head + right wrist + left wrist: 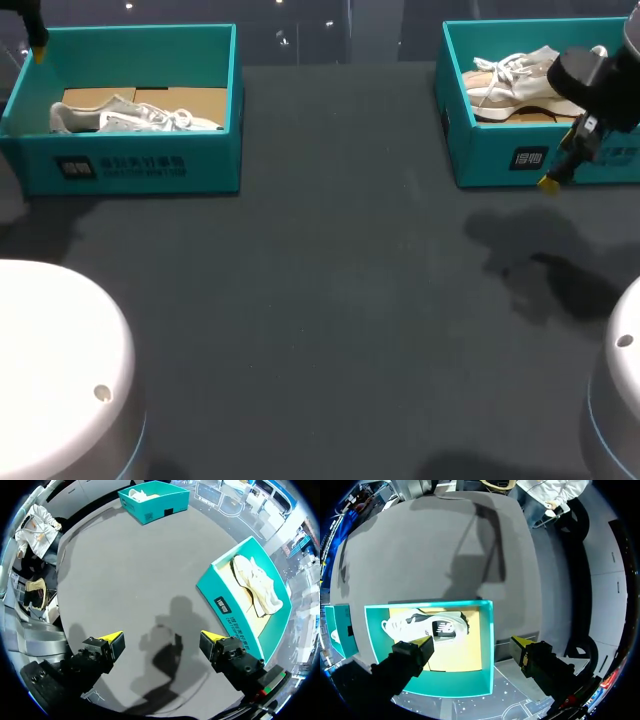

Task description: Take the shoe out of the shoebox, open the shoe tongue, remove and reinsert the insole, then place the shoe into the shoebox

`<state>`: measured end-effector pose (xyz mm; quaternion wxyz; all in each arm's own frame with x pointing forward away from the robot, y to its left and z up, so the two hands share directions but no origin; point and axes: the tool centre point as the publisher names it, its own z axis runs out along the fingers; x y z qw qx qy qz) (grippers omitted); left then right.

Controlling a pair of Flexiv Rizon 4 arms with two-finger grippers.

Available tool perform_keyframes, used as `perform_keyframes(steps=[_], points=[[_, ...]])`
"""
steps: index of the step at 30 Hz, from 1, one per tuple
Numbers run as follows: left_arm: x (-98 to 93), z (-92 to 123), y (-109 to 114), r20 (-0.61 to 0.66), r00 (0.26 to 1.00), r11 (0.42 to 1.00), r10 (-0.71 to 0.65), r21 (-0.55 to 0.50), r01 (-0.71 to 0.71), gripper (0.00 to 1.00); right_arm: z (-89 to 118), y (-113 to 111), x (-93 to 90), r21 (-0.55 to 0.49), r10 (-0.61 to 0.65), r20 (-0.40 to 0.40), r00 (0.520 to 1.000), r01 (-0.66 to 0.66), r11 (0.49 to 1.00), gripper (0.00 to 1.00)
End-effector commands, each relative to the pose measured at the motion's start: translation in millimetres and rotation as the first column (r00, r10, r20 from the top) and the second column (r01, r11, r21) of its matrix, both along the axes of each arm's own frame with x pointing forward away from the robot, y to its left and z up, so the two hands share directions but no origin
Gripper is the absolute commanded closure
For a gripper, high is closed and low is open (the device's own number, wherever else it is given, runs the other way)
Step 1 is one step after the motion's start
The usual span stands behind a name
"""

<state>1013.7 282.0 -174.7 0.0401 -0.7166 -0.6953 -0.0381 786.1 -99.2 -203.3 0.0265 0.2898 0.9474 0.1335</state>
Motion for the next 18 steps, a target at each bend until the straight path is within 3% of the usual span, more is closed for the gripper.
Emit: perform_keyframes(steps=[1, 4, 9, 11, 13, 18], points=[[-1.8, 0, 0, 0.004, 1.000, 1.000, -0.001, 0.002, 0.001, 0.00, 13, -9, 21.0, -0.038, -0.053, -0.005, 0.999, 0.052, 0.998, 0.00], [-1.8, 0, 0, 0.004, 1.000, 1.000, -0.001, 0.002, 0.001, 0.00, 16, -16, 44.6, -0.050, -0.119, -0.080, 0.990, 0.115, 0.992, 0.00], [-1.8, 0, 0, 0.004, 1.000, 1.000, -0.001, 0.002, 0.001, 0.00, 26, -22, 81.2, -0.107, -0.211, -0.070, 0.975, 0.203, 0.973, 0.00], [-1.8, 0, 0, 0.004, 1.000, 1.000, -0.001, 0.002, 0.001, 0.00, 28, -26, 94.2, -0.060, -0.214, -0.052, 0.975, 0.211, 0.976, 0.00], [-1.8, 0, 0, 0.004, 1.000, 1.000, -0.001, 0.002, 0.001, 0.00, 29, -31, 105.4, -0.045, -0.258, -0.084, 0.962, 0.255, 0.966, 0.00], [-1.8, 0, 0, 0.004, 1.000, 1.000, -0.001, 0.002, 0.001, 0.00, 31, -37, 111.3, -0.019, -0.265, -0.090, 0.960, 0.265, 0.964, 0.00]])
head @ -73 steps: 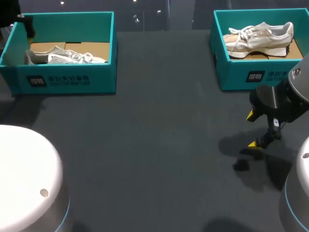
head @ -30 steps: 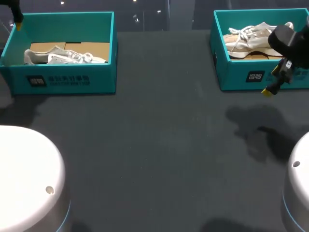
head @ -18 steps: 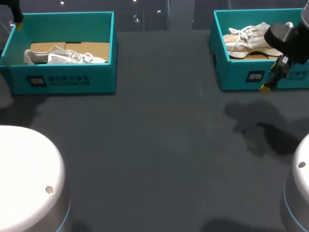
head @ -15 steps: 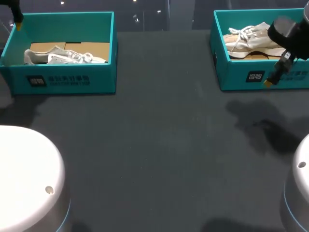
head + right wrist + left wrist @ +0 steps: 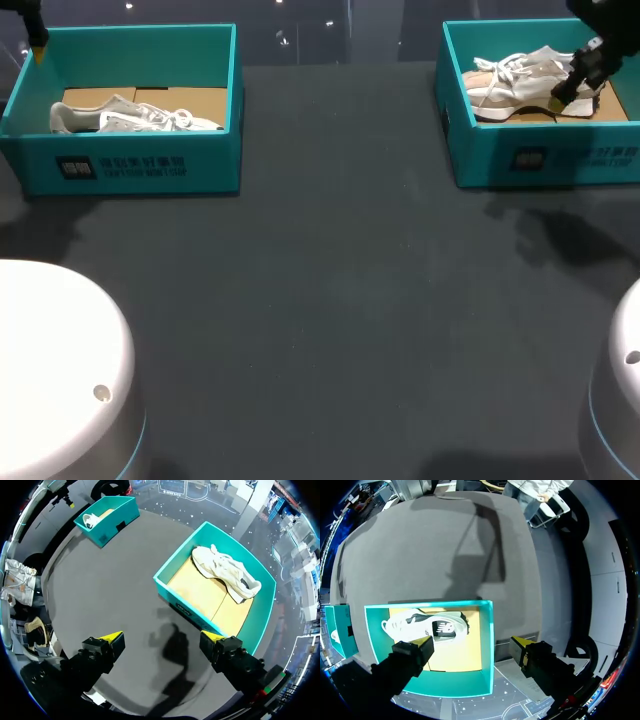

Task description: Take the shoe out of the shoebox, open the shoe tongue, remove and reinsert the insole, then place the shoe into the shoebox

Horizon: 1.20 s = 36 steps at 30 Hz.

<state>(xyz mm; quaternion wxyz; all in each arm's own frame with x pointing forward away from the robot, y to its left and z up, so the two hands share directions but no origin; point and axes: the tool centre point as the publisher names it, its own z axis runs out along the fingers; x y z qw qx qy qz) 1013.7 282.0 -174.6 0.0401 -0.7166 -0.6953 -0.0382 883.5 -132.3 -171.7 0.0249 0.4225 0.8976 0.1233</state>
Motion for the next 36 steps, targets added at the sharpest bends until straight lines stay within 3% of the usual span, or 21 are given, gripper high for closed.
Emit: perform_keyframes(steps=[1, 9, 11, 19, 23, 34, 36], points=[[-1.8, 0, 0, 0.004, 1.000, 1.000, -0.001, 0.002, 0.001, 0.00, -1, -4, 14.0, -0.001, 0.013, -0.051, 0.999, -0.013, 1.000, 0.00], [-1.8, 0, 0, 0.004, 1.000, 1.000, -0.001, 0.002, 0.001, 0.00, -1, -4, 14.0, -0.001, 0.013, -0.051, 0.999, -0.013, 1.000, 0.00], [-1.8, 0, 0, 0.004, 1.000, 1.000, -0.001, 0.002, 0.001, 0.00, 0, -11, 30.4, -0.065, -0.077, -0.106, 0.991, 0.071, 0.995, 0.00], [-1.8, 0, 0, 0.004, 1.000, 1.000, -0.001, 0.002, 0.001, 0.00, 7, -43, 93.1, -0.127, -0.239, -0.046, 0.970, 0.231, 0.965, 0.00], [-1.8, 0, 0, 0.004, 1.000, 1.000, -0.001, 0.002, 0.001, 0.00, 4, -63, 120.3, -0.126, -0.329, -0.068, 0.942, 0.319, 0.939, 0.00], [-1.8, 0, 0, 0.004, 1.000, 1.000, -0.001, 0.002, 0.001, 0.00, 4, -63, 120.3, -0.126, -0.329, -0.068, 0.942, 0.319, 0.939, 0.00], [-1.8, 0, 0, 0.004, 1.000, 1.000, -0.001, 0.002, 0.001, 0.00, -8, -69, 132.1, -0.133, -0.376, -0.109, 0.920, 0.362, 0.923, 0.00]])
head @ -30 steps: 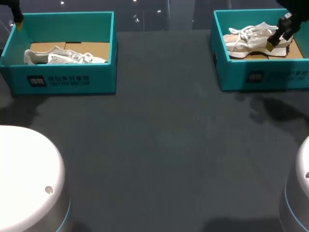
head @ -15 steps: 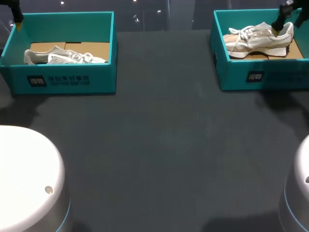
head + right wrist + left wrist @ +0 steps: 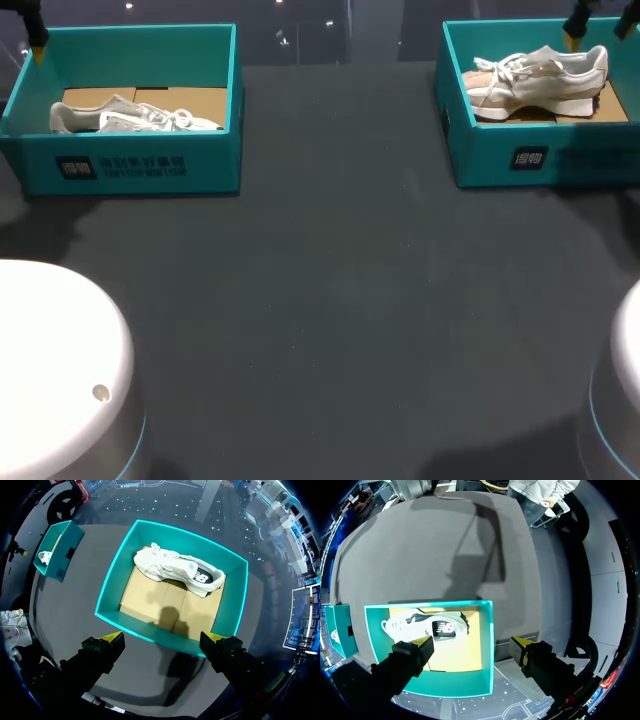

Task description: Take the shoe out of the shoebox, open the shoe tongue, remove and reinsert the insole, then place the shoe into the shoebox

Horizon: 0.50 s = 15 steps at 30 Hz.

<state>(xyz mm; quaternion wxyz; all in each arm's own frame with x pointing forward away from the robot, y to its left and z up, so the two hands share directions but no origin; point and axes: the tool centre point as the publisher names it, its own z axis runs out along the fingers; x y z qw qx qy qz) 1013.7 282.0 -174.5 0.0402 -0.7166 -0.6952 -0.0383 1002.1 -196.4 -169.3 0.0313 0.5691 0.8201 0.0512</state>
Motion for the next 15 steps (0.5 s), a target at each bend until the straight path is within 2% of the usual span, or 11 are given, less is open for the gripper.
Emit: perform_keyframes(steps=[1, 2, 4, 6, 7, 9, 11, 13, 15], points=[[-1.9, 0, 0, 0.004, 1.000, 1.000, -0.001, 0.002, 0.001, 0.00, -15, -9, 20.4, -0.024, -0.092, -0.062, 0.994, 0.091, 0.996, 0.00], [-1.9, 0, 0, 0.004, 1.000, 1.000, -0.001, 0.002, 0.001, 0.00, -19, -13, 26.9, -0.008, -0.123, -0.061, 0.991, 0.123, 0.992, 0.00], [-1.9, 0, 0, 0.004, 1.000, 1.000, -0.001, 0.002, 0.001, 0.00, -26, -18, 41.3, -0.051, -0.165, -0.079, 0.983, 0.161, 0.986, 0.00], [-1.9, 0, 0, 0.004, 1.000, 1.000, -0.001, 0.002, 0.001, 0.00, -33, -26, 56.5, -0.033, -0.184, -0.071, 0.980, 0.182, 0.983, 0.00], [-1.9, 0, 0, 0.004, 1.000, 1.000, -0.001, 0.002, 0.001, 0.00, -35, -28, 62.2, -0.055, -0.205, -0.079, 0.976, 0.201, 0.978, 0.00], [-1.9, 0, 0, 0.004, 1.000, 1.000, -0.001, 0.002, 0.001, 0.00, -36, -32, 73.9, -0.060, -0.206, -0.041, 0.978, 0.203, 0.977, 0.00], [-1.9, 0, 0, 0.004, 1.000, 1.000, -0.001, 0.002, 0.001, 0.00, -38, -37, 83.9, -0.105, -0.210, -0.017, 0.977, 0.207, 0.973, 0.00], [-1.9, 0, 0, 0.004, 1.000, 1.000, -0.001, 0.002, 0.001, 0.00, -41, -43, 90.8, -0.103, -0.206, -0.005, 0.978, 0.205, 0.973, 0.00], [-1.9, 0, 0, 0.004, 1.000, 1.000, -0.001, 0.002, 0.001, 0.00, -41, -43, 90.8, -0.103, -0.206, -0.005, 0.978, 0.205, 0.973, 0.00]])
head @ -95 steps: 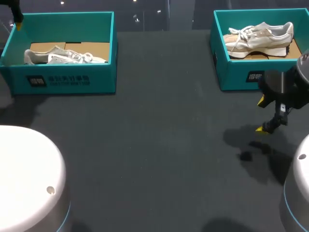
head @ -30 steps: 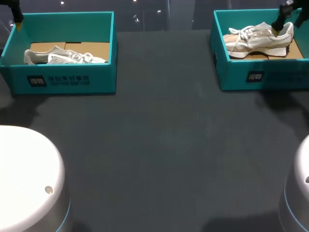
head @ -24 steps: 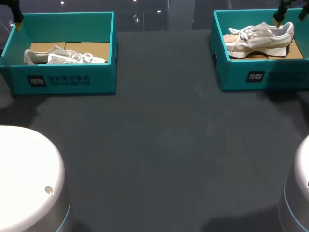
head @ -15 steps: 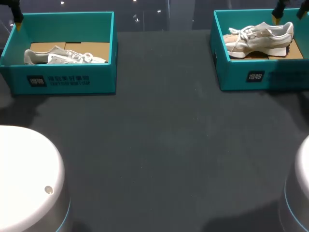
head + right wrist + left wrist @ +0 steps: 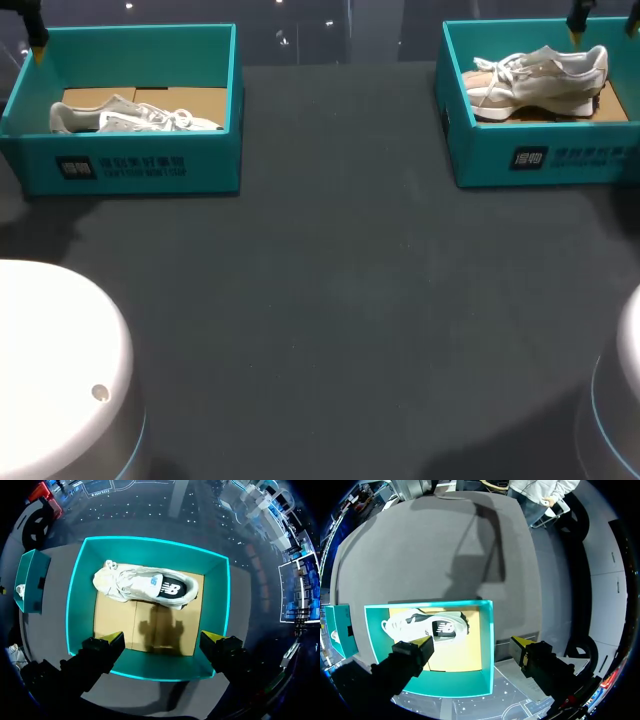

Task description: Take the shoe out of the shoebox, open the shoe tongue, remove and reinsert the insole, then place the shoe into the shoebox

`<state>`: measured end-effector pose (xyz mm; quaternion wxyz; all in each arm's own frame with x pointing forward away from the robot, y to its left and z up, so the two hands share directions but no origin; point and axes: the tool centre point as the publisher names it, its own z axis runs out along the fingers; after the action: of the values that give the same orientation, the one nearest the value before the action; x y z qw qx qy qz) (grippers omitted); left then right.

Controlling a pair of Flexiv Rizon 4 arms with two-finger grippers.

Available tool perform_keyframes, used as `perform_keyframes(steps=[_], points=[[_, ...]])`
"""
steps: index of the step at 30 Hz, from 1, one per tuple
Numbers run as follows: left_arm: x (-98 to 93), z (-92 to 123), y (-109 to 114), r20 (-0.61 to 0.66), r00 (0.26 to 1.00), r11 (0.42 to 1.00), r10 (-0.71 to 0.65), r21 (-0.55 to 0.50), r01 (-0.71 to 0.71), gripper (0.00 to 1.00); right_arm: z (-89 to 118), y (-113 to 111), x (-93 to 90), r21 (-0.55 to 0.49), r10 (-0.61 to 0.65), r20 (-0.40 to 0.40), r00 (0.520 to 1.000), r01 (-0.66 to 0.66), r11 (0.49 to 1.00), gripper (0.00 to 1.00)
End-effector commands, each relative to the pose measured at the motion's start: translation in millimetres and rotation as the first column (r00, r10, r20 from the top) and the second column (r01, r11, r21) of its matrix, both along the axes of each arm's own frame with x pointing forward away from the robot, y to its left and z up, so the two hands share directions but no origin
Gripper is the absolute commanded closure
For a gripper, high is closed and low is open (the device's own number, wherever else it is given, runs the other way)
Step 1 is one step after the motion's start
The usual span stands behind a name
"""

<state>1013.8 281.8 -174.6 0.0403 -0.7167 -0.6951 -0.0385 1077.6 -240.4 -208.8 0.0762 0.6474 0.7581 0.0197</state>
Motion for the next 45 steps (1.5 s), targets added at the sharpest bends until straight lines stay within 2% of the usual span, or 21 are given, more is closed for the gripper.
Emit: perform_keyframes(steps=[1, 10, 12, 14, 15, 17, 18, 21, 31, 45], points=[[-1.9, 0, 0, 0.004, 1.000, 1.000, -0.001, 0.001, 0.001, 0.00, -1, 1, 15.3, -0.006, -0.004, -0.051, 0.999, 0.004, 1.000, 0.00], [-1.9, 0, 0, 0.004, 1.000, 1.000, -0.001, 0.001, 0.001, 0.00, -1, 1, 15.3, -0.006, -0.004, -0.051, 0.999, 0.004, 1.000, 0.00], [-1.9, 0, 0, 0.004, 1.000, 1.000, -0.001, 0.001, 0.001, 0.00, -14, -3, 23.8, 0.006, 0.006, -0.047, 0.999, -0.006, 1.000, 0.00], [-1.9, 0, 0, 0.004, 1.000, 1.000, -0.001, 0.001, 0.001, 0.00, -22, -9, 31.4, -0.029, -0.054, -0.074, 0.996, 0.052, 0.998, 0.00], [-1.9, 0, 0, 0.004, 1.000, 1.000, -0.001, 0.001, 0.001, 0.00, -26, -12, 33.6, -0.016, -0.051, -0.044, 0.998, 0.051, 0.999, 0.00], [-1.9, 0, 0, 0.004, 1.000, 1.000, -0.001, 0.001, 0.001, 0.00, -33, -16, 38.5, -0.057, -0.106, -0.072, 0.992, 0.102, 0.993, 0.00], [-1.9, 0, 0, 0.004, 1.000, 1.000, -0.001, 0.001, 0.001, 0.00, -36, -18, 42.5, -0.041, -0.108, -0.041, 0.993, 0.106, 0.994, 0.00], [-1.9, 0, 0, 0.004, 1.000, 1.000, -0.001, 0.001, 0.001, 0.00, -46, -24, 49.7, -0.052, -0.144, -0.047, 0.989, 0.141, 0.989, 0.00], [-1.9, 0, 0, 0.004, 1.000, 1.000, -0.001, 0.001, 0.001, 0.00, -68, -43, 56.4, -0.083, -0.235, -0.055, 0.970, 0.230, 0.970, 0.00], [-1.9, 0, 0, 0.004, 1.000, 1.000, -0.001, 0.001, 0.001, 0.00, -95, -59, 74.4, -0.107, -0.242, -0.062, 0.968, 0.235, 0.966, 0.00]])
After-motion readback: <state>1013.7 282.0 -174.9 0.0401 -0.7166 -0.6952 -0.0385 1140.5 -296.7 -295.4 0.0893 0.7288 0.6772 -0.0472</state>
